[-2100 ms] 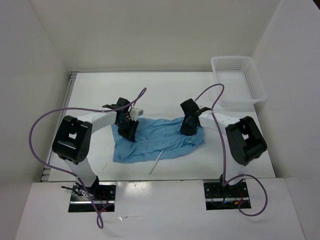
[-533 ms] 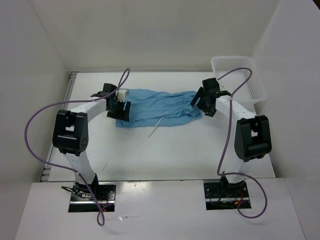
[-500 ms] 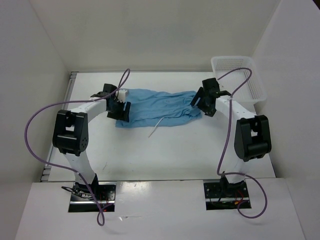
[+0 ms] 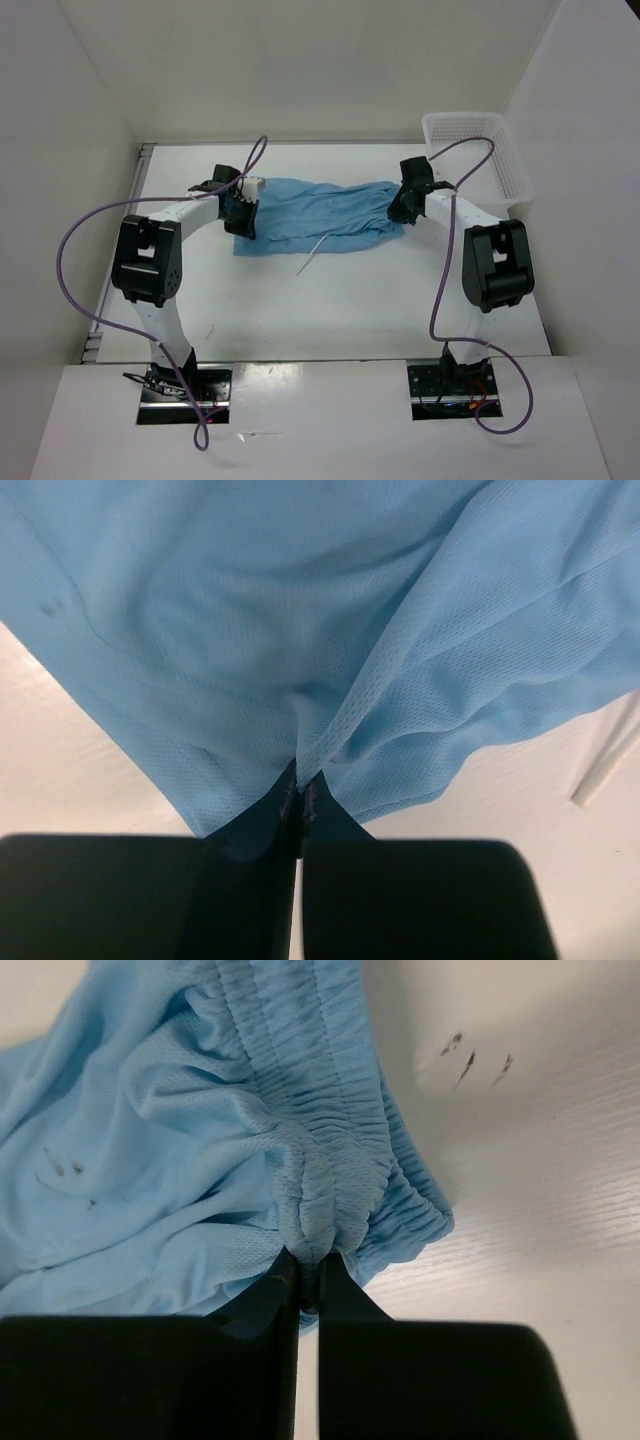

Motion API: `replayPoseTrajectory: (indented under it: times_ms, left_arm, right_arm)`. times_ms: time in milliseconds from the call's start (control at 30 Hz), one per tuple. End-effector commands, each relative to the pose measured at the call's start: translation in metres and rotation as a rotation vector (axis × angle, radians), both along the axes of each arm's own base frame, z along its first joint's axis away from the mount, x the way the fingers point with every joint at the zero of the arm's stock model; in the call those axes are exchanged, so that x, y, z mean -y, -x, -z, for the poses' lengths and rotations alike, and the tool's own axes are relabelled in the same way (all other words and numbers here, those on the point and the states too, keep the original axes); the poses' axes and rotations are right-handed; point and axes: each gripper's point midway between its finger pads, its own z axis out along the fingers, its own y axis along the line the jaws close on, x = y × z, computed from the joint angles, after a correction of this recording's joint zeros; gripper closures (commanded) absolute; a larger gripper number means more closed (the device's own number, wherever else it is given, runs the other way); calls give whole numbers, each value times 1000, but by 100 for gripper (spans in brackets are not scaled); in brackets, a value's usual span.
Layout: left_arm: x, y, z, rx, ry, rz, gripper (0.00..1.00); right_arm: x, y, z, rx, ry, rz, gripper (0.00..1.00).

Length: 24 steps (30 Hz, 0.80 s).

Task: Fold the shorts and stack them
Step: Fold the shorts

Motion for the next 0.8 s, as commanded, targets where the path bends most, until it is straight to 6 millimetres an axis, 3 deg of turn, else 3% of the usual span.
replayPoseTrajectory:
  times_ms: [0, 167, 267, 367, 400, 467, 600, 700, 767]
  left_arm:
    - [9, -36, -55, 159, 33, 13, 100]
    - [2, -53, -94, 231, 14, -14, 100]
    - [-12, -58, -118, 289, 2, -51, 100]
    - [-28, -49, -118, 278, -24, -87, 100]
    - [-35, -40, -103, 237, -32, -99, 100]
    - [-45, -28, -95, 215, -46, -120, 100]
    - [-40, 4, -52, 88, -28, -97, 100]
    - [-62, 26, -24, 12, -92, -146, 100]
    - [-57, 32, -13, -15, -70, -134, 98]
  right_arm:
    - [12, -27, -53, 142, 60, 25, 100]
    - [25, -32, -92, 185, 155, -2, 100]
    - [36, -28, -98, 165, 218, 0, 100]
    - [39, -25, -99, 164, 241, -13, 100]
    - [39, -20, -92, 141, 245, -30, 100]
    - [36, -10, -78, 97, 252, -47, 100]
    - [33, 16, -27, -44, 232, -83, 95]
    - [17, 31, 3, -100, 196, -138, 80]
    - [17, 32, 12, -112, 191, -128, 66]
